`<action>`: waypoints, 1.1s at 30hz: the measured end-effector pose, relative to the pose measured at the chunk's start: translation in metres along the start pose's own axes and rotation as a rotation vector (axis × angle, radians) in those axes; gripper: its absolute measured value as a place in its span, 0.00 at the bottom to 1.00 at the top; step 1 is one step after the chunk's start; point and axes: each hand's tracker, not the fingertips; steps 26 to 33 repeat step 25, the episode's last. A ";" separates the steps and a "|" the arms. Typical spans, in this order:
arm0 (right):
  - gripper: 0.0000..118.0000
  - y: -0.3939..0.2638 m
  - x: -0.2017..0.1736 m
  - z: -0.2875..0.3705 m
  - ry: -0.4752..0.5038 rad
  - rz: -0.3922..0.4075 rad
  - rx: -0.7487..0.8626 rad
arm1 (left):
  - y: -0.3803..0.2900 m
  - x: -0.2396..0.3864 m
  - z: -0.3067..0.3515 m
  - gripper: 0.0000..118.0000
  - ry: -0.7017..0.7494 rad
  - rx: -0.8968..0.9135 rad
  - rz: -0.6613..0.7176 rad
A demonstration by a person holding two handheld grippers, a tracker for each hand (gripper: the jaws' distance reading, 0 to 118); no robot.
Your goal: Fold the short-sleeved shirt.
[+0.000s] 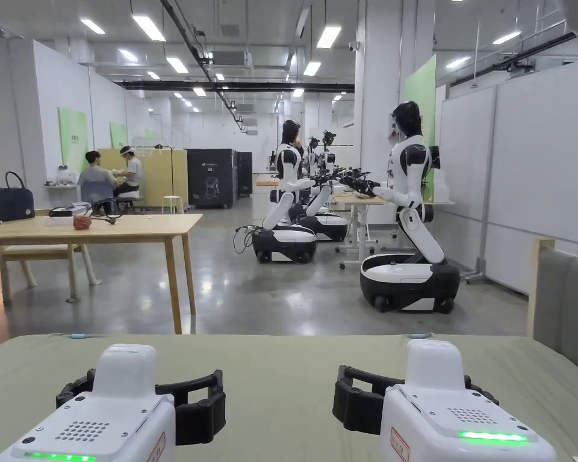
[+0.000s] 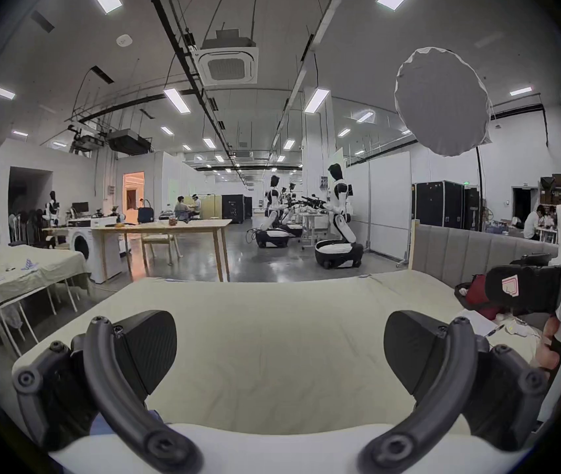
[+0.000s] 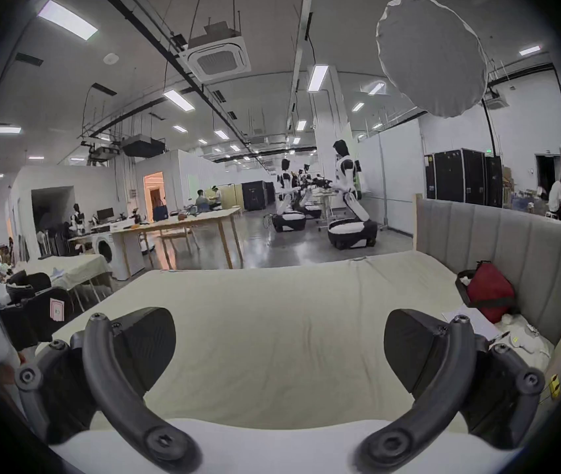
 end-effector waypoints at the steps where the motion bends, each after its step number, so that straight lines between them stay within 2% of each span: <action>1: 1.00 0.000 0.000 0.000 0.003 0.003 0.001 | 0.000 0.000 0.000 1.00 0.000 0.000 0.000; 7: 1.00 0.001 -0.001 0.003 -0.005 0.038 0.026 | 0.001 0.001 0.000 1.00 -0.002 0.005 0.005; 17: 1.00 -0.001 0.000 0.009 -0.041 0.051 0.090 | 0.001 0.004 0.000 1.00 -0.003 0.004 0.008; 25: 1.00 -0.004 -0.003 0.015 -0.097 0.135 0.154 | 0.004 0.006 0.002 1.00 -0.005 0.021 0.016; 33: 1.00 -0.004 -0.003 0.015 -0.097 0.135 0.154 | 0.004 0.006 0.002 1.00 -0.005 0.021 0.016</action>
